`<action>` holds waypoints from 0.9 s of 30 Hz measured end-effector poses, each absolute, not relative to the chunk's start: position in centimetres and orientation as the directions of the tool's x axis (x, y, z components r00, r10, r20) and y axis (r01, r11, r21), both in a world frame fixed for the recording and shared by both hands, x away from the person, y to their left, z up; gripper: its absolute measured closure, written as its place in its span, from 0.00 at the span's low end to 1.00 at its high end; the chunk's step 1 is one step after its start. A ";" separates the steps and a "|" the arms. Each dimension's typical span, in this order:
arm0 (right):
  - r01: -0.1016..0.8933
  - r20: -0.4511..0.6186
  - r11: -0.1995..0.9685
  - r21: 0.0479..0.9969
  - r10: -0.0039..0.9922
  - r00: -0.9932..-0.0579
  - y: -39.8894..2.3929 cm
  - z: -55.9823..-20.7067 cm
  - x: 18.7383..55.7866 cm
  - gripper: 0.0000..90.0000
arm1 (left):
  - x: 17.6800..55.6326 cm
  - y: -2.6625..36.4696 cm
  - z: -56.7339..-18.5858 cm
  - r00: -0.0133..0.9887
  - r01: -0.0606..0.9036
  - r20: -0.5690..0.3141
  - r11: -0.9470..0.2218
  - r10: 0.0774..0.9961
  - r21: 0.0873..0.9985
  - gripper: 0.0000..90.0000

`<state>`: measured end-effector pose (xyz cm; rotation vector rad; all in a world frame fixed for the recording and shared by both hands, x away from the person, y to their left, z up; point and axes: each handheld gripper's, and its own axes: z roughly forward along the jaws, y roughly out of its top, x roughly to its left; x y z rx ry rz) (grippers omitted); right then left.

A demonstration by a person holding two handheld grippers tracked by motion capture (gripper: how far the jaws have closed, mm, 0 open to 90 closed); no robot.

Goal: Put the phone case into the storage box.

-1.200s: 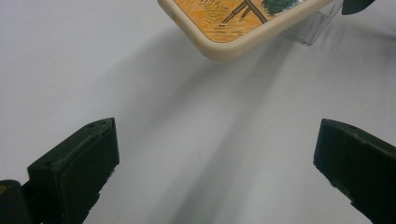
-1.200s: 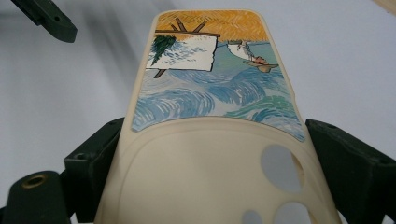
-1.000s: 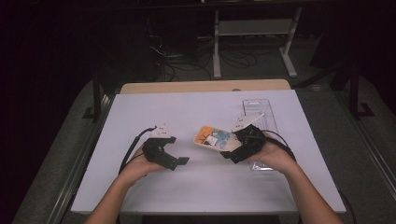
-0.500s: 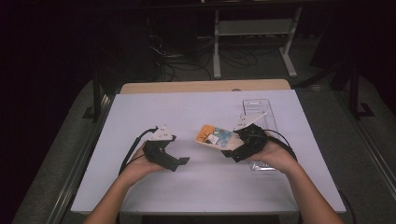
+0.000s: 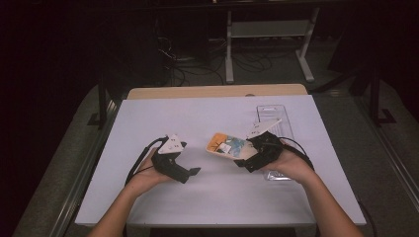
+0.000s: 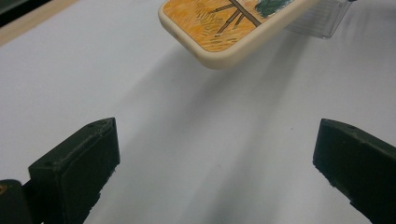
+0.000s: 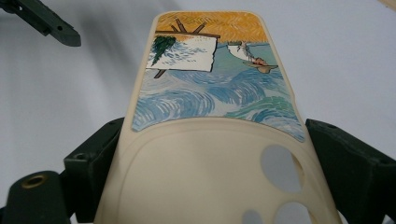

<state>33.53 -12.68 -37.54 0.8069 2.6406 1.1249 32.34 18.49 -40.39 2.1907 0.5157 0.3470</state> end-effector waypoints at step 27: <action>0.419 0.066 0.580 0.699 0.531 -0.845 -12.6 -37.6 33.5 0.12 | 31.1 17.5 -40.1 0.847 0.048 0.322 -0.664 0.423 0.746 0.00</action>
